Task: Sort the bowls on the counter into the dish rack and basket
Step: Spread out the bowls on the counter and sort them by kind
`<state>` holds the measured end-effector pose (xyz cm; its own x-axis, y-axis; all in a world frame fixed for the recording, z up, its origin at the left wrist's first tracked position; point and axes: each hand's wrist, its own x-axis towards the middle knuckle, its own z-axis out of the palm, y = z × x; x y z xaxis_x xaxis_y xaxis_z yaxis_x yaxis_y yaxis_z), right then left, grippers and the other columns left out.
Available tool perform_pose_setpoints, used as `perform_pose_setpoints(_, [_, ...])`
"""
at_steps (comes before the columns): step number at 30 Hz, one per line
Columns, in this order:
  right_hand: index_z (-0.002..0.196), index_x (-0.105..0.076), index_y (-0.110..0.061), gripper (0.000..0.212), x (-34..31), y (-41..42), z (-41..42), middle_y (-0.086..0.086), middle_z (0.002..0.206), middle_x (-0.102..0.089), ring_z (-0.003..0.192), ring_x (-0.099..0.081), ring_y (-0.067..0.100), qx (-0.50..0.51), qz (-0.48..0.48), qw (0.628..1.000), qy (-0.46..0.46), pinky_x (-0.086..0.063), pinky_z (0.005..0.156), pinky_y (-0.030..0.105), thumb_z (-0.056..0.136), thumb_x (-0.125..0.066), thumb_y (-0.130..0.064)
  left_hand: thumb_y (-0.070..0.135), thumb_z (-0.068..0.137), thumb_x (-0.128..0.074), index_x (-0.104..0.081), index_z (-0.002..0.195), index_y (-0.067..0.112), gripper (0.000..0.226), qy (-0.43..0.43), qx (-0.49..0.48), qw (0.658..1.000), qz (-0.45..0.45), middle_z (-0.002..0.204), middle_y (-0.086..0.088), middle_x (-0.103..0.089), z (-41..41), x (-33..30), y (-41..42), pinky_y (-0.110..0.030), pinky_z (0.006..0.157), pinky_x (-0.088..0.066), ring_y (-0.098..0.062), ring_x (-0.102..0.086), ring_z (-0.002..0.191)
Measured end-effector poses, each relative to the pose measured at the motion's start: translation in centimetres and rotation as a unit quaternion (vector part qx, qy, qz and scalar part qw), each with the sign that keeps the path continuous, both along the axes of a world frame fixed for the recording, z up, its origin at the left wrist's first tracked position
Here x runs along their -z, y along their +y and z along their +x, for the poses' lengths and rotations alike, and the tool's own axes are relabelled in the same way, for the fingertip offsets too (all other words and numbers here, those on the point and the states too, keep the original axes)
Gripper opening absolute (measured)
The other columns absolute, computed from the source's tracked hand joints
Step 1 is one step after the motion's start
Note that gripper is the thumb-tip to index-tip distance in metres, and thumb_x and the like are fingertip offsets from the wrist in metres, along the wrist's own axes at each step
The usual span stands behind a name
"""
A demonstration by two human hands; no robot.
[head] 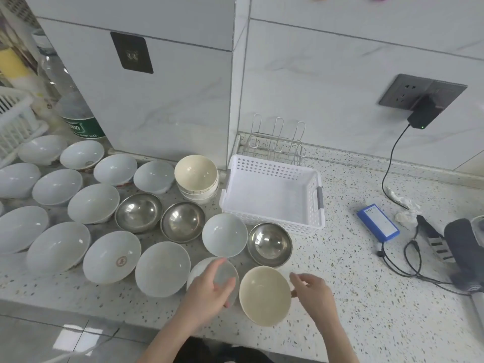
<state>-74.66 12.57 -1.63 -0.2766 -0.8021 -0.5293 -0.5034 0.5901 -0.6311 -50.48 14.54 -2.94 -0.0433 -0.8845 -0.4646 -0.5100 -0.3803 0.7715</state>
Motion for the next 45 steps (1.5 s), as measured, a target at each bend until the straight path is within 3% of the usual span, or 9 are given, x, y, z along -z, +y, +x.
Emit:
perform_pose_setpoints(7, [0.08, -0.07, -0.028, 0.019, -2.3, -4.3, 3.9, -0.007, 0.065, -0.071, 0.055, -0.058, 0.012, 0.024, -0.079, 0.995, 0.057, -0.043, 0.052, 0.027, 0.09, -0.056, -0.032, 0.037, 0.096, -0.057, -0.054, 0.124, 0.033, 0.029, 0.077, -0.129, 0.987, -0.05, 0.066, 0.006, -0.072, 6.8, -1.6, -5.9, -0.021, 0.06, -0.045, 0.001, -0.065, 0.062])
perform_pose_setpoints(14, [0.079, -0.065, -0.037, 0.017, -3.9, -9.5, 11.7, -0.019, 0.065, -0.071, 0.068, -0.063, 0.004, -0.035, -0.113, 0.993, 0.019, -0.045, 0.063, 0.028, 0.091, -0.056, -0.029, 0.046, 0.092, -0.057, -0.039, 0.14, 0.027, 0.055, 0.076, -0.191, 0.978, -0.04, 0.063, 0.007, -0.069, 12.3, -2.0, -13.8, -0.022, 0.045, -0.039, 0.002, -0.057, 0.047])
perform_pose_setpoints(17, [0.085, -0.063, -0.039, 0.014, -4.0, -10.7, 14.6, -0.021, 0.066, -0.071, 0.071, -0.063, 0.004, -0.043, -0.119, 0.992, 0.004, -0.043, 0.06, 0.027, 0.091, -0.055, -0.03, 0.051, 0.091, -0.055, -0.026, 0.149, 0.03, 0.069, 0.073, -0.165, 0.983, -0.028, 0.078, 0.004, -0.072, 13.4, -2.1, -16.4, -0.014, 0.036, -0.037, 0.003, -0.06, 0.046])
perform_pose_setpoints(20, [0.09, -0.062, -0.04, 0.014, -3.7, -10.9, 16.6, -0.021, 0.068, -0.072, 0.08, -0.062, 0.002, -0.045, -0.11, 0.993, -0.006, -0.043, 0.062, 0.026, 0.091, -0.054, -0.028, 0.048, 0.089, -0.056, -0.019, 0.152, 0.033, 0.075, 0.078, -0.149, 0.986, -0.003, 0.079, -0.003, -0.074, 13.9, -1.9, -18.9, -0.022, 0.042, -0.039, -0.003, -0.057, 0.043])
perform_pose_setpoints(24, [0.093, -0.061, -0.04, 0.015, -2.9, -10.3, 17.7, -0.022, 0.068, -0.072, 0.079, -0.061, -0.001, -0.026, -0.087, 0.996, -0.002, -0.042, 0.062, 0.025, 0.092, -0.054, -0.027, 0.032, 0.091, -0.056, -0.032, 0.147, 0.028, 0.061, 0.076, -0.113, 0.991, -0.014, 0.114, -0.003, -0.065, 14.2, -1.7, -21.0, -0.02, 0.037, -0.044, -0.013, -0.073, 0.058])
perform_pose_setpoints(27, [0.097, -0.063, -0.036, 0.014, -2.4, -9.6, 17.9, -0.019, 0.067, -0.072, 0.079, -0.063, 0.001, -0.015, -0.076, 0.997, 0.001, -0.042, 0.062, 0.025, 0.092, -0.054, -0.025, 0.018, 0.089, -0.053, -0.045, 0.132, 0.027, 0.045, 0.078, -0.097, 0.992, -0.031, 0.106, -0.004, -0.065, 14.4, -1.6, -21.7, -0.023, 0.043, -0.048, -0.018, -0.074, 0.069])
perform_pose_setpoints(31, [0.099, -0.065, -0.032, 0.015, -2.0, -9.1, 18.0, -0.018, 0.067, -0.072, 0.08, -0.065, 0.001, 0.003, -0.073, 0.997, 0.005, -0.041, 0.062, 0.023, 0.092, -0.055, -0.024, 0.009, 0.088, -0.05, -0.051, 0.118, 0.026, 0.034, 0.12, -0.107, 0.986, -0.034, 0.089, -0.011, -0.068, 14.3, -1.5, -22.0, -0.013, 0.032, -0.035, -0.005, -0.06, 0.038])
perform_pose_setpoints(37, [0.103, -0.064, -0.03, 0.016, -2.2, -9.8, 18.7, -0.018, 0.067, -0.072, 0.081, -0.062, 0.006, 0.016, -0.064, 0.998, 0.001, -0.04, 0.062, 0.025, 0.094, -0.054, -0.023, 0.008, 0.088, -0.048, -0.056, 0.113, 0.022, 0.03, 0.172, -0.13, 0.976, 0.008, 0.059, -0.013, -0.068, 14.9, -1.6, -22.8, -0.017, 0.032, -0.025, -0.008, -0.038, 0.028])
perform_pose_setpoints(45, [0.121, -0.057, -0.032, 0.027, -2.7, -12.5, 20.5, -0.015, 0.069, -0.073, 0.069, -0.058, 0.006, 0.018, -0.072, 0.997, -0.015, -0.046, 0.069, 0.028, 0.094, -0.052, -0.029, 0.002, 0.091, -0.045, -0.057, 0.102, 0.01, 0.018, 0.356, -0.194, 0.908, 0.105, 0.052, -0.011, -0.064, 17.9, -1.6, -21.2, -0.015, 0.029, -0.018, -0.006, -0.033, 0.032])
